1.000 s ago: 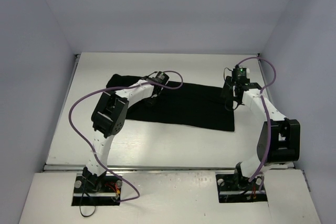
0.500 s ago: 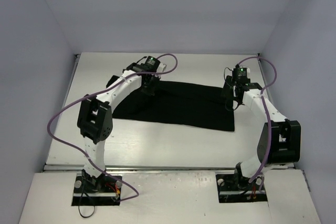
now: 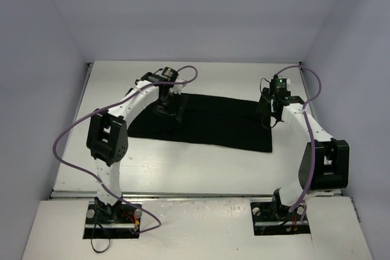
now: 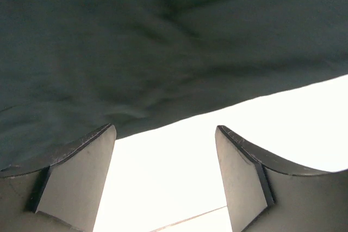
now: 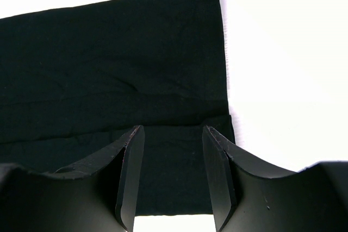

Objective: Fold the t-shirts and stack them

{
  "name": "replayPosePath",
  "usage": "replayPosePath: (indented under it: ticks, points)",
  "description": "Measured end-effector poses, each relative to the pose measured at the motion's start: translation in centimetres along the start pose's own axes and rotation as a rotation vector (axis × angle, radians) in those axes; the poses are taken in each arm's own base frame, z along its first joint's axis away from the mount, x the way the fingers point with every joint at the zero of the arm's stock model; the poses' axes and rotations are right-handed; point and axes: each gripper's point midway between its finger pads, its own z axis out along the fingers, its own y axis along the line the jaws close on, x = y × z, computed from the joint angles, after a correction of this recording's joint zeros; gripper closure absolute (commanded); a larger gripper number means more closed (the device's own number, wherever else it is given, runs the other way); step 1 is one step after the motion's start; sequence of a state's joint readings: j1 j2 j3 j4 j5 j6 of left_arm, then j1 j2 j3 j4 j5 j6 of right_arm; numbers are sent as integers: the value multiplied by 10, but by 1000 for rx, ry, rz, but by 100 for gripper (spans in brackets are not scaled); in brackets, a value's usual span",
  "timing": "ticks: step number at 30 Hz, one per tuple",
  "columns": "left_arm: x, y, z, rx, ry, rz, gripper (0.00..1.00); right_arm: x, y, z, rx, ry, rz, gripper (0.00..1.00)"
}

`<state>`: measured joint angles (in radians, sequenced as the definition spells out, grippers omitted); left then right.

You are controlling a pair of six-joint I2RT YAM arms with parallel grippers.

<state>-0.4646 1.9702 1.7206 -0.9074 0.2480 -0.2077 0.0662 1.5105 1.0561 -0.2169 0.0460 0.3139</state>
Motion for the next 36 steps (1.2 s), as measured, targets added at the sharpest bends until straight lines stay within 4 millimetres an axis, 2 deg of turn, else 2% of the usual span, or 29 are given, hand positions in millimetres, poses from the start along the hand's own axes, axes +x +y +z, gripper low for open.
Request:
replayPosePath:
  ticks: [2, 6, 11, 14, 18, 26, 32, 36]
  points:
    - [-4, 18, -5, -36, -17, -46, 32, 0, 0, 0, 0, 0, 2, 55]
    - [-12, 72, -18, -133, -61, -166, 33, 0, -1, 3, 12, 4, 14, 56]
    - [-21, 142, -24, -240, -106, -321, 38, -2, 0, 23, 42, 33, 19, 56]
    - [-39, 179, -18, -274, -158, -394, 39, -1, 0, 37, 59, 56, 16, 56]
    - [-60, 212, 1, -288, -184, -446, 41, 2, 0, 49, 70, 80, 15, 56]
    - [-87, 232, 35, -282, -202, -451, 48, 2, 1, 63, 83, 97, 11, 56]
    - [-110, 241, 48, -258, -240, -443, 78, -2, 3, 78, 87, 100, 13, 56]
    - [-120, 247, 55, -249, -258, -426, 79, 6, -3, 91, 103, 128, 14, 56]
